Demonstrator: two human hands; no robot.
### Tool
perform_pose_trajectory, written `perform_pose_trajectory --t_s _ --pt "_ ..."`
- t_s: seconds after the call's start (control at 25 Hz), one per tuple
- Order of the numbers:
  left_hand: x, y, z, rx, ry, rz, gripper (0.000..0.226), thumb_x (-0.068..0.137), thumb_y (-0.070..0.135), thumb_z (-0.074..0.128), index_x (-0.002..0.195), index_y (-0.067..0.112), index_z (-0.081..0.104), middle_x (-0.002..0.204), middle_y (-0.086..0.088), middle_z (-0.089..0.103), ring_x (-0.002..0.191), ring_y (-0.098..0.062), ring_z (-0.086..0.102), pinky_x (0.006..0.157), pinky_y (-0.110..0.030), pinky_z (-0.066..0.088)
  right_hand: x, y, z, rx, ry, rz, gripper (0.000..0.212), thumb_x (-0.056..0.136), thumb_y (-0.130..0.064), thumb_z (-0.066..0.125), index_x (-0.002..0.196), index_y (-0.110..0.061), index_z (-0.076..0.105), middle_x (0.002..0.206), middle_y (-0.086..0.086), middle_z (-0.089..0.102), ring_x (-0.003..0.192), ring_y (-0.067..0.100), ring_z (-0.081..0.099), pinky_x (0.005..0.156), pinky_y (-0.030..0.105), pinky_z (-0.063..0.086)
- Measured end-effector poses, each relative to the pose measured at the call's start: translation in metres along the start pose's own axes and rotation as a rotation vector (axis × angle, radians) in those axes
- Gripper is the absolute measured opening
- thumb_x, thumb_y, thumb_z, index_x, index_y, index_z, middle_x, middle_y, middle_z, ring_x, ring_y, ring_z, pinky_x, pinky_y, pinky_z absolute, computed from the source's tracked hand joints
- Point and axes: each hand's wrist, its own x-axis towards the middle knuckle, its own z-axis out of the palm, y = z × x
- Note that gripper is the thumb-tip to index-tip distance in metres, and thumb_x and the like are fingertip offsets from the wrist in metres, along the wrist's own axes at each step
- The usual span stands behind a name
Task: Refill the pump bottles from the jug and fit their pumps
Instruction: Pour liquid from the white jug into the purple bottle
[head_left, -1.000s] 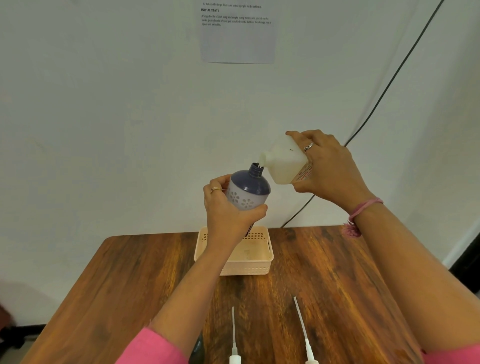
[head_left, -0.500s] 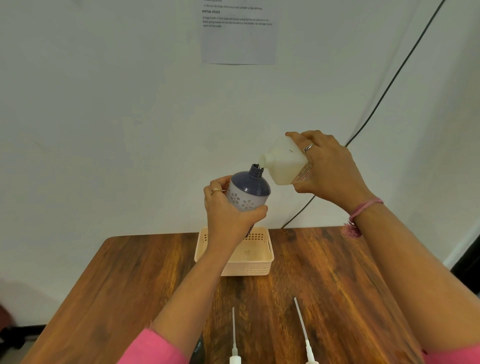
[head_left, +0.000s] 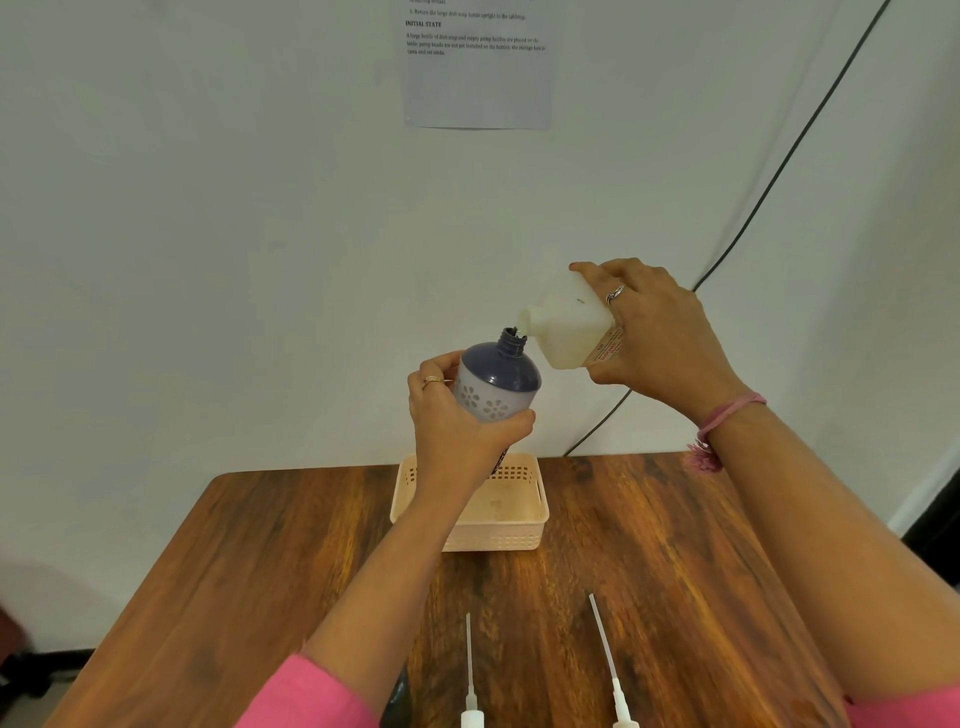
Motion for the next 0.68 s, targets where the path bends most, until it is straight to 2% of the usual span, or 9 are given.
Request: perform_pose_trajectory --t_s 0.16,0.44,0.56,0.68 --pt "0.0004 -0.0007 0.0001 -0.006 -0.004 -0.006 0.083 0.052 0.022 0.090 0.119 0.024 0.040 0.120 0.001 0.042 0.112 -0.019 0.051 0.080 -0.024 0.054 -0.0001 -0.0003 -0.0006 -0.010 -0.013 -0.003 0.098 0.058 -0.025 0.084 0.144 -0.021 0.036 0.132 0.008 0.049 0.116 0.030 0.049 0.090 0.043 0.043" --pt "0.0002 -0.0021 0.0011 -0.012 -0.012 -0.006 0.083 0.052 0.022 0.089 0.118 0.026 0.039 0.120 0.001 0.042 0.111 -0.019 0.052 0.080 -0.026 0.055 -0.0007 0.0002 -0.0020 -0.019 -0.019 0.001 0.098 0.060 -0.026 0.083 0.145 -0.021 0.035 0.134 0.008 0.049 0.117 0.029 0.048 0.092 0.044 0.042" --pt "-0.0007 -0.0007 0.0018 -0.021 -0.012 -0.007 0.083 0.049 0.027 0.086 0.118 0.027 0.039 0.119 0.002 0.042 0.110 -0.018 0.052 0.078 -0.023 0.054 -0.0010 0.0013 -0.0022 -0.018 -0.015 -0.001 0.098 0.059 -0.025 0.083 0.145 -0.021 0.036 0.133 0.008 0.049 0.116 0.029 0.048 0.092 0.043 0.043" --pt "-0.0010 -0.0012 0.0024 -0.019 -0.013 -0.006 0.082 0.052 0.023 0.088 0.117 0.027 0.039 0.119 0.002 0.042 0.111 -0.017 0.051 0.077 -0.021 0.053 -0.0013 0.0020 -0.0022 -0.011 -0.006 -0.003 0.098 0.058 -0.024 0.084 0.144 -0.021 0.037 0.132 0.008 0.050 0.114 0.030 0.049 0.090 0.043 0.043"
